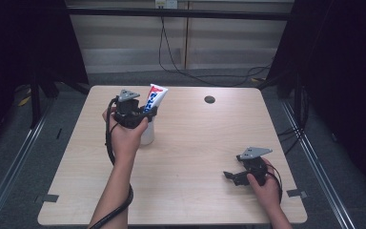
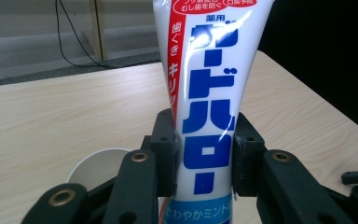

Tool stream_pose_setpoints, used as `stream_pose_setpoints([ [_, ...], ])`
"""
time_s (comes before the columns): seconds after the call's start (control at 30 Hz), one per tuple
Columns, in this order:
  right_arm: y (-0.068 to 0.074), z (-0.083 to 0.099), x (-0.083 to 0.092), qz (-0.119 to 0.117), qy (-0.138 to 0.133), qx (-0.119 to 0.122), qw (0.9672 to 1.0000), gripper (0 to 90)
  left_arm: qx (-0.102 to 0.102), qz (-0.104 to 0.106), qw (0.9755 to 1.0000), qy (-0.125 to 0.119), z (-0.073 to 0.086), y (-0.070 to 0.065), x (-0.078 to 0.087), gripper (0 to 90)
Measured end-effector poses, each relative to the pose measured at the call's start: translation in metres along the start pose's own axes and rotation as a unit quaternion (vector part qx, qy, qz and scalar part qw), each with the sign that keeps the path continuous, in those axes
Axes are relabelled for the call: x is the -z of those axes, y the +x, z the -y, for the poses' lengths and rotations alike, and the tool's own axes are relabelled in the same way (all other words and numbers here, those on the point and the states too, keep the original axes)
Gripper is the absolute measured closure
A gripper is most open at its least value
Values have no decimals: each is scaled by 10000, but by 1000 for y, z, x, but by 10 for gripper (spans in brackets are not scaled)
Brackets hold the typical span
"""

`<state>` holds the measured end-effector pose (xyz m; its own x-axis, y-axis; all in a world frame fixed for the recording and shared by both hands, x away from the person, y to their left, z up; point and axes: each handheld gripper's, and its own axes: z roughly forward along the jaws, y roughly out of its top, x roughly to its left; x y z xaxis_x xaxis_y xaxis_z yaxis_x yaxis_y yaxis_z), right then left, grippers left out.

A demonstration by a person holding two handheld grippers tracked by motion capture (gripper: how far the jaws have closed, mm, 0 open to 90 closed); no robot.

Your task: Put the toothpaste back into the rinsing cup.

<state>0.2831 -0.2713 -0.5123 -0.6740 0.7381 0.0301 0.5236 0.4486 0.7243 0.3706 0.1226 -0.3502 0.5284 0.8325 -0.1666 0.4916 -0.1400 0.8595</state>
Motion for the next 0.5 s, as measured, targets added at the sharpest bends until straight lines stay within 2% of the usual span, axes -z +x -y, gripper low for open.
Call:
stream_pose_setpoints([
  [0.37, 0, 0, 0, 1, -2, 4, 10000, 122, -8, -83, 10000, 11, -5, 5, -15, 680],
  [0.5, 0, 0, 0, 1, -3, 4, 10000, 122, 37, -177, 9998, 6, -5, 9, -20, 679],
])
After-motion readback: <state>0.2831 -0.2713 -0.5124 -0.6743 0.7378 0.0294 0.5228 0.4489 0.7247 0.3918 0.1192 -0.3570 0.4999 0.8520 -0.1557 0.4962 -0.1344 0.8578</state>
